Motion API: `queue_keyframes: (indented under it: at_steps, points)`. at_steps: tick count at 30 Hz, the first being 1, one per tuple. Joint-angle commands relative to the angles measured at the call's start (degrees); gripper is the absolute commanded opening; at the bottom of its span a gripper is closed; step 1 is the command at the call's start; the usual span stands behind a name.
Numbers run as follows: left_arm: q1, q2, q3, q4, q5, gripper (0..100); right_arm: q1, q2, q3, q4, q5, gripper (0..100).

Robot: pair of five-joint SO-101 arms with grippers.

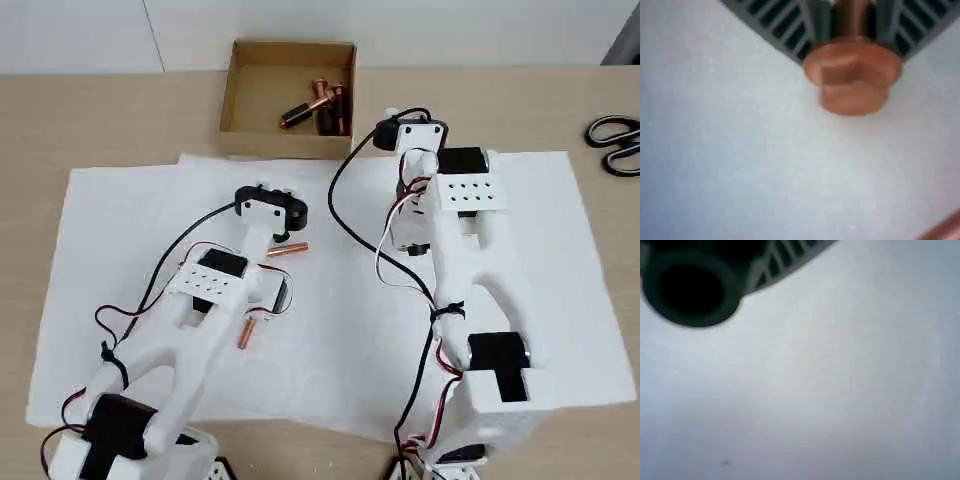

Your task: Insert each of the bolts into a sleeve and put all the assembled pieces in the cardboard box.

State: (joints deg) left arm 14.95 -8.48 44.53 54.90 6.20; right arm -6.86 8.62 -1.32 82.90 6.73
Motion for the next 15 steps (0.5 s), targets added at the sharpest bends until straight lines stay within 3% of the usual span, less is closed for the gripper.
queue_keyframes:
  at_steps: [1, 8, 15]
  points:
    - [-0.1, 0.2, -1.1, -0.7, 0.2, 1, -0.2, -3.7, -0.3, 0.1, -0.7, 0.4]
    - [0.0, -0.3, -2.2, 0.2, 0.0, 1, -0.2, -3.7, -0.3, 0.1, -0.7, 0.4]
    - [-0.3, -0.3, -12.3, 10.3, -0.4, 1, 0.0, -3.8, -0.3, 0.1, -0.5, 0.4]
